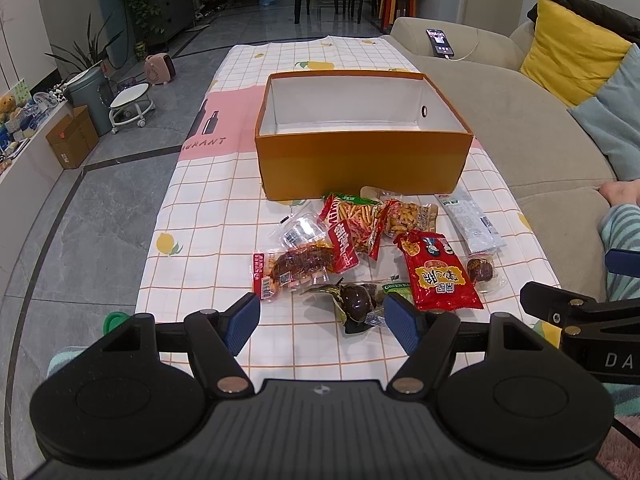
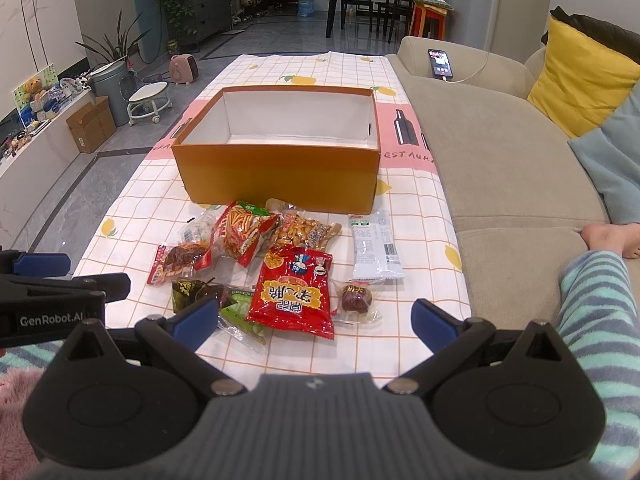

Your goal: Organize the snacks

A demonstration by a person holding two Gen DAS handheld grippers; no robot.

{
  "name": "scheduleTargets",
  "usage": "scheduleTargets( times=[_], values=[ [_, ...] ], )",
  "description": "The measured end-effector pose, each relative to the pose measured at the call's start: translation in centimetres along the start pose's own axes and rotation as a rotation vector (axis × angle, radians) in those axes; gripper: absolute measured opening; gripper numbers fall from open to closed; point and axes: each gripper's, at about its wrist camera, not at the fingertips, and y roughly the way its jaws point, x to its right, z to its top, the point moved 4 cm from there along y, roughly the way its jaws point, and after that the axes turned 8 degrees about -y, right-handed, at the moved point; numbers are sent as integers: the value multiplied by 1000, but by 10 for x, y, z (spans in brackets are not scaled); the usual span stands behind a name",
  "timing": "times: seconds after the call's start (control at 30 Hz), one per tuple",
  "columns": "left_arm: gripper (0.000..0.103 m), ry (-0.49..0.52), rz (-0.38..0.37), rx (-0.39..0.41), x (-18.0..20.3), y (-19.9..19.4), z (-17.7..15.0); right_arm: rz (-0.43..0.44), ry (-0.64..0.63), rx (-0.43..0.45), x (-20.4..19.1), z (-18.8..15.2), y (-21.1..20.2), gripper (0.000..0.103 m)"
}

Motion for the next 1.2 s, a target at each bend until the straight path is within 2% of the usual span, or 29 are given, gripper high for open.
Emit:
scheduleTargets(
  times=[0.43, 0.57, 0.63, 0.67, 0.7, 0.77, 0.83, 0.9, 1.0, 1.07, 1.2],
  values=[
    [83, 0, -1, 0, 0, 0, 0, -1, -1, -1, 0, 0, 0, 99],
    [83, -3, -23, -10, 2, 1, 1, 8, -2, -9, -1, -1, 1, 99],
    [78, -8, -49, -26, 2, 4, 2, 23, 0, -6, 0, -1, 2, 99],
    [72, -11, -67, -34, 3, 5, 2, 30, 2, -3, 0, 0, 2, 99],
    [63, -15, -87, -37, 4, 6, 3, 33, 4, 1, 1, 0, 3, 99],
    [55, -21, -122, -41, 6, 7, 7, 39, 7, 7, 3, 2, 6, 98],
    [50, -24, -146, -45, 8, 10, 10, 49, 18, 5, 5, 3, 10, 90],
    [50, -21, -170, -55, 10, 14, 13, 58, 38, -13, 9, 4, 18, 84],
    [66, -10, -153, -80, 9, 26, 19, 74, 44, -42, 12, 5, 31, 78],
    [66, 11, -138, -101, 8, 36, 21, 116, 51, -63, 12, 7, 40, 78],
    [72, 37, -122, -158, 2, 58, 27, 142, 58, -106, 12, 12, 62, 83]
  ],
)
